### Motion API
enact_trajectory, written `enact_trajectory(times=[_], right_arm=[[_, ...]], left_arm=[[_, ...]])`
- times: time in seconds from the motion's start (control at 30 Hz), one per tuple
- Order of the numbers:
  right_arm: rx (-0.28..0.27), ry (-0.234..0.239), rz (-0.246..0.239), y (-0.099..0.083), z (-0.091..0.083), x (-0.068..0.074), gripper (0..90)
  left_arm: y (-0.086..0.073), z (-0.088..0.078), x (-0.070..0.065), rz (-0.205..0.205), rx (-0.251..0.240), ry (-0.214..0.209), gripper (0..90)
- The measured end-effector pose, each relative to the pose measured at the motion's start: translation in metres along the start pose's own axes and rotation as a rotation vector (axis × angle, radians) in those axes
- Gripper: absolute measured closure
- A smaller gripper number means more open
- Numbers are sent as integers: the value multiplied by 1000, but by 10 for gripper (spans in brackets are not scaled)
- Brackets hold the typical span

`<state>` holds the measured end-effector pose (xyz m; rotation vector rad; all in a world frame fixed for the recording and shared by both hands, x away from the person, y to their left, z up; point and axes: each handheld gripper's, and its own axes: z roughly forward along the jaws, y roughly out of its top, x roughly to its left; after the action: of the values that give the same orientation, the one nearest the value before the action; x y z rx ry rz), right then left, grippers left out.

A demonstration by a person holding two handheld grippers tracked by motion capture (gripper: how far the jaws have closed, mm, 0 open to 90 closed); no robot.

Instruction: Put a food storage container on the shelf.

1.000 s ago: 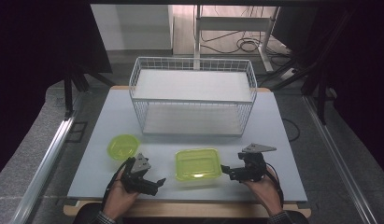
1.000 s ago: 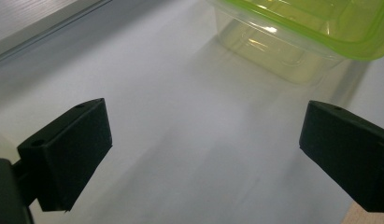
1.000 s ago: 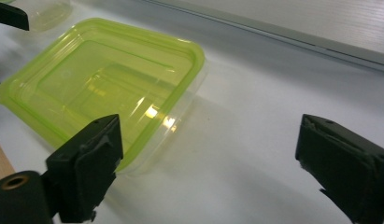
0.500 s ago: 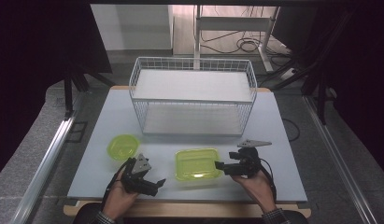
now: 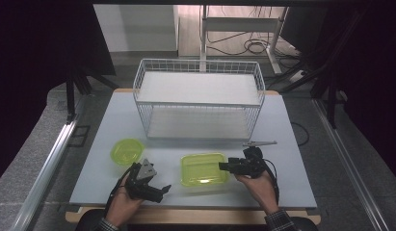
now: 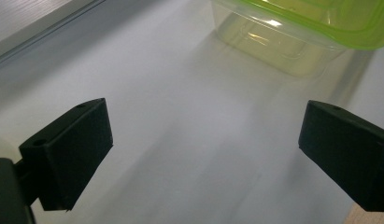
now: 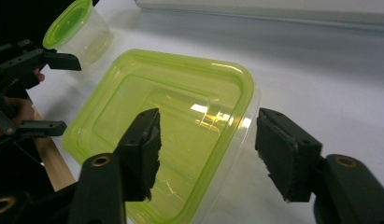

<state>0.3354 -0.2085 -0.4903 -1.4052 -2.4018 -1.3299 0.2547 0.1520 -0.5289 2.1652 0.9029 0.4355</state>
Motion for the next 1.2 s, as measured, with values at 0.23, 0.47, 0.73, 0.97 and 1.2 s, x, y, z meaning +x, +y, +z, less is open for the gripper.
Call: enact_trajectory(times=[0.23,0.47,0.73,0.97,1.2], right_arm=[[40,36,97,-2,3,-10,552],[90,113,212,-4,10,-22,717],[99,186,290,-1,11,-25,795],[41,204,293,4,-1,-26,796],[1,227,298,11,-12,-26,796]], left_arm=[[0,0,-1,14,7,2,27],[0,0,-2,24,8,5,27],[0,-2,-1,20,-3,13,27],[1,-3,0,18,-7,18,27],[1,-3,0,19,-7,20,27]])
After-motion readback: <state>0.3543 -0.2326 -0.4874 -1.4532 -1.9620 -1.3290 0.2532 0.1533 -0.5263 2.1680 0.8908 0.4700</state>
